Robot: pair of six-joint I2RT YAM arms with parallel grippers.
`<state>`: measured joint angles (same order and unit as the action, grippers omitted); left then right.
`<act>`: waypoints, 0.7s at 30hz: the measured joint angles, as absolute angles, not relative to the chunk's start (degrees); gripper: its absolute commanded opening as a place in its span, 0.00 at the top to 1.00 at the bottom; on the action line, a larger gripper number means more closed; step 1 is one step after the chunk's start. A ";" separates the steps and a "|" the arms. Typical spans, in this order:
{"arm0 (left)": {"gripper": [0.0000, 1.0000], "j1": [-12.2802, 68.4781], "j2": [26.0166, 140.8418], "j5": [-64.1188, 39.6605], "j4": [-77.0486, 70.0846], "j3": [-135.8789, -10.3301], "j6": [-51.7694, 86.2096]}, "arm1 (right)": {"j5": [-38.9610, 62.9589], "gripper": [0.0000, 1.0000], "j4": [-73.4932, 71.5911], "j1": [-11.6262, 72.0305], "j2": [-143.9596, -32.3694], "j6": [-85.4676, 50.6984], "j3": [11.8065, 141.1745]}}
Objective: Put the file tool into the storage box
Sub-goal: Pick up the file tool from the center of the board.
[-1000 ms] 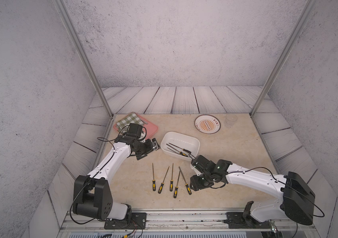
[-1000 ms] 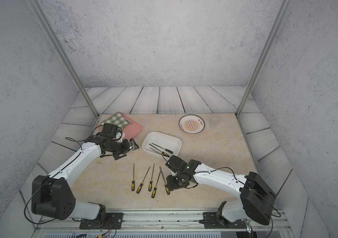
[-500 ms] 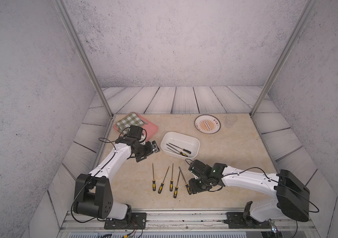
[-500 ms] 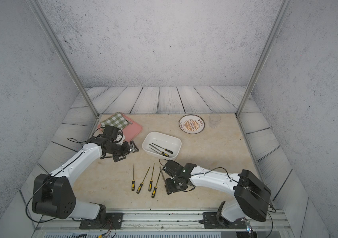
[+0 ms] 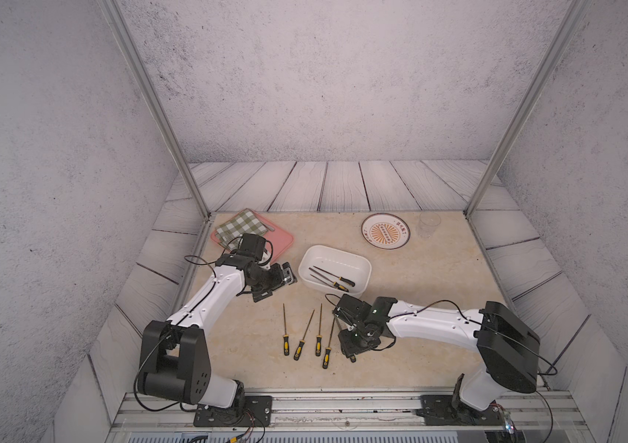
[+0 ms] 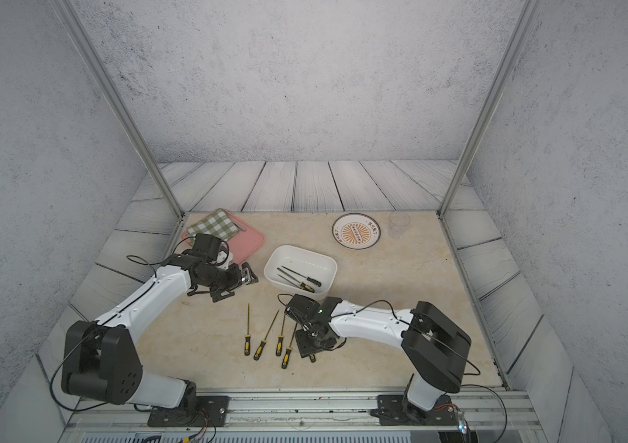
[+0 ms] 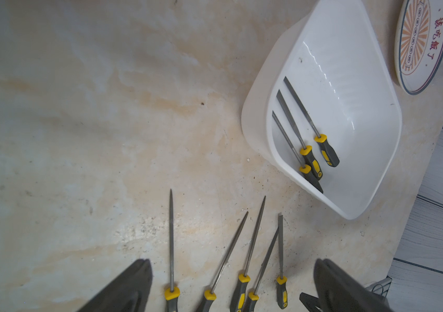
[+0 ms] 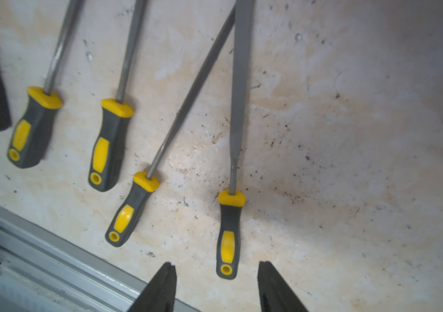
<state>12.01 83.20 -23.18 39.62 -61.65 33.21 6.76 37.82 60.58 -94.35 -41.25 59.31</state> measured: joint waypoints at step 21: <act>0.00 12.01 83.74 -23.24 39.70 -61.67 32.34 | 5.58 0.66 40.58 60.60 -102.96 -36.58 63.48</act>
<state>12.01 83.74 -23.24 39.70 -61.67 32.34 5.58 40.58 60.60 -102.96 -36.58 63.48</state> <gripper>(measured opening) 0.998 0.393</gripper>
